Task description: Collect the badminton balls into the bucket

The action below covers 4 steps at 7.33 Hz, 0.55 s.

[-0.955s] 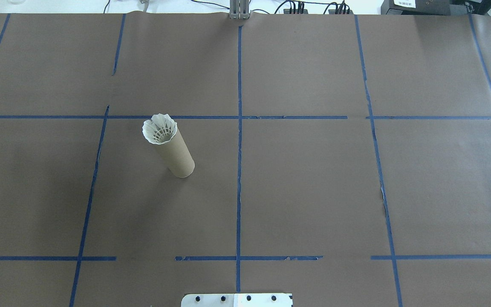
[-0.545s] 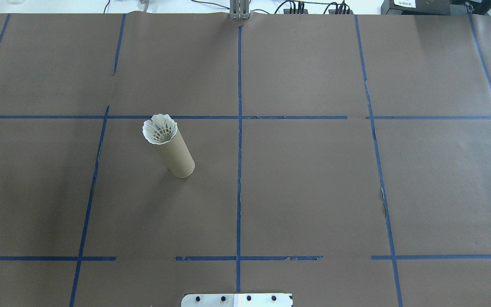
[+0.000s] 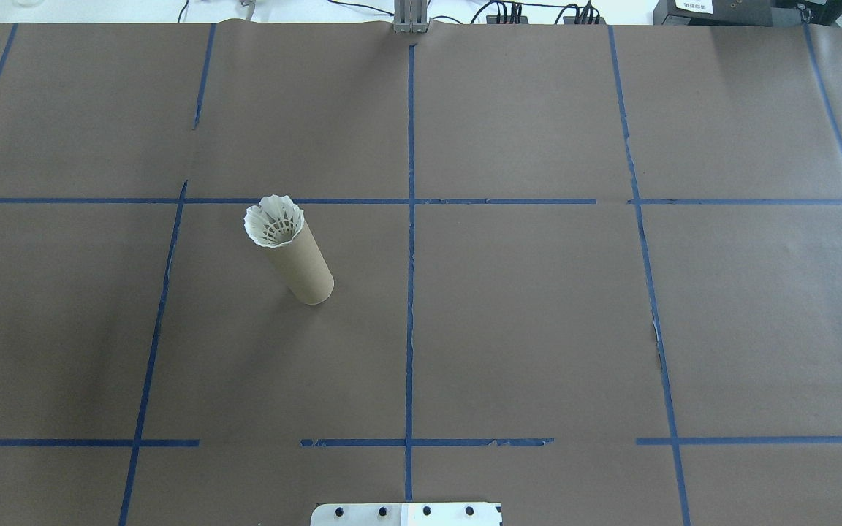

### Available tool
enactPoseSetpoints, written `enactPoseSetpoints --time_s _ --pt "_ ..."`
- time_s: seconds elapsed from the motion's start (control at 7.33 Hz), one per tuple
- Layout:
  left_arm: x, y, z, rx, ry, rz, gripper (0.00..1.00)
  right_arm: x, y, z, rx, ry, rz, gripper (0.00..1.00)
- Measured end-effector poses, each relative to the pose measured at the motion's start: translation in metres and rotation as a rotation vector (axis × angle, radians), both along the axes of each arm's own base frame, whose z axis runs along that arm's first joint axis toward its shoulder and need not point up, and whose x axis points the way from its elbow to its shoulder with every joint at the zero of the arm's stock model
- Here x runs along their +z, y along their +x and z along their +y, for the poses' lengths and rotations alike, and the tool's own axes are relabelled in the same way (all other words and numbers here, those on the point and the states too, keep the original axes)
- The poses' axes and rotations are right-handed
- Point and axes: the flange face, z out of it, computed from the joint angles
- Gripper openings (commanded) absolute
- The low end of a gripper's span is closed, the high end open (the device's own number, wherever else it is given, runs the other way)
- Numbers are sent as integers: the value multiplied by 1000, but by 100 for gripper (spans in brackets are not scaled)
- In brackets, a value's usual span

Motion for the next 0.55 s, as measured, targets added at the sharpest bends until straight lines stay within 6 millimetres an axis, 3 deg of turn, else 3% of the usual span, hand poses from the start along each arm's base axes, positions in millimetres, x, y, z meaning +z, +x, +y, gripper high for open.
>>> enactPoseSetpoints --time_s 0.55 --pt "-5 -2 2 -75 -80 0 100 0 0 0 0 0 0 100"
